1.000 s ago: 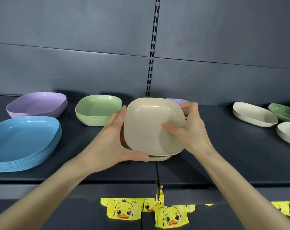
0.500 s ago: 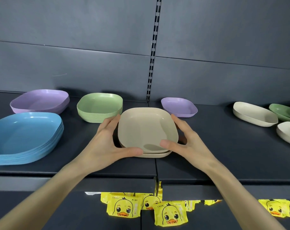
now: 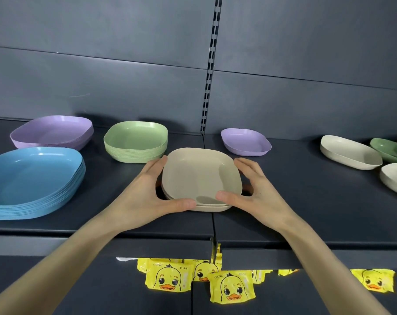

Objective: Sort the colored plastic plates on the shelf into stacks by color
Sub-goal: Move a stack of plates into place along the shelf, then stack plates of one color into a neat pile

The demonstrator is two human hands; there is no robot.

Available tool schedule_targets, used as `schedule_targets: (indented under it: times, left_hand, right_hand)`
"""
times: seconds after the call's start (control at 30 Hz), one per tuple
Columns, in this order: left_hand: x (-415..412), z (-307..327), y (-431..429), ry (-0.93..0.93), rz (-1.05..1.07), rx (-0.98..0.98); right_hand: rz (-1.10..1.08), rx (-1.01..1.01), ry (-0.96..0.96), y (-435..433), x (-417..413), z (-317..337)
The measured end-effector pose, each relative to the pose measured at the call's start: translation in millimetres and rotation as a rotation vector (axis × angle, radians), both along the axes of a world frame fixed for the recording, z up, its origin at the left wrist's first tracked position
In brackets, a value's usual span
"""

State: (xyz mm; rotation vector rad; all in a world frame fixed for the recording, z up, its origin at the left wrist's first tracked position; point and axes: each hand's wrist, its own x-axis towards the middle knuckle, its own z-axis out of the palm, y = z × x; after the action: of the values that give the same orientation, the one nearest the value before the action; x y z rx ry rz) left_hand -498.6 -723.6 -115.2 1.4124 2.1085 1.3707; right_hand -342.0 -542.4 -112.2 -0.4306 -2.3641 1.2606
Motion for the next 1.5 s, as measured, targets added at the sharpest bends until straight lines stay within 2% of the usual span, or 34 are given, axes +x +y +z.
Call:
schedule_targets:
  times: [0.23,0.33,0.43,0.5,0.6,0.77,0.9,1.1,1.33,1.5]
  left_hand:
    - [-4.8,6.4,-3.6,-0.014,-0.057,-0.041]
    - [-7.6,15.1,-5.7,0.015,0.000,-0.049]
    - [-10.6,30.1,-1.8,0.208,0.087,-0.097]
    - [-8.9,44.5,8.4,0.378,0.079,-0.121]
    - [-0.3,69.1,36.2,0.587,0.052,-0.165]
    - [34.8,108.7,92.9,0.789,-0.034,-0.174]
    - [79.4,134.8,129.7,0.887,-0.051,-0.097]
    - [164.3,134.4,169.5,0.891,-0.022,0.021]
    - [276.0,105.6,218.6,0.819,-0.048,0.002]
    - [328.1,107.5,252.6,0.812,-0.091,-0.004]
  right_hand:
    - [0.000,0.050,-0.087,1.5,-0.1,5.1]
    - [-0.031,0.077,-0.096,4.5,1.0,14.7]
    - [-0.093,0.215,-0.125,13.0,6.1,32.4]
    - [-0.155,0.375,-0.195,24.4,11.7,46.3]
    - [-0.230,0.501,-0.259,41.1,23.8,68.0]
    - [-0.357,0.645,-0.303,62.8,62.9,108.1]
    - [-0.471,0.705,-0.320,86.5,111.3,130.7]
    - [-0.554,0.749,-0.330,121.3,206.2,140.8]
    - [-0.541,0.791,-0.389,163.7,319.2,129.8]
    - [-0.534,0.781,-0.372,198.8,374.8,129.4]
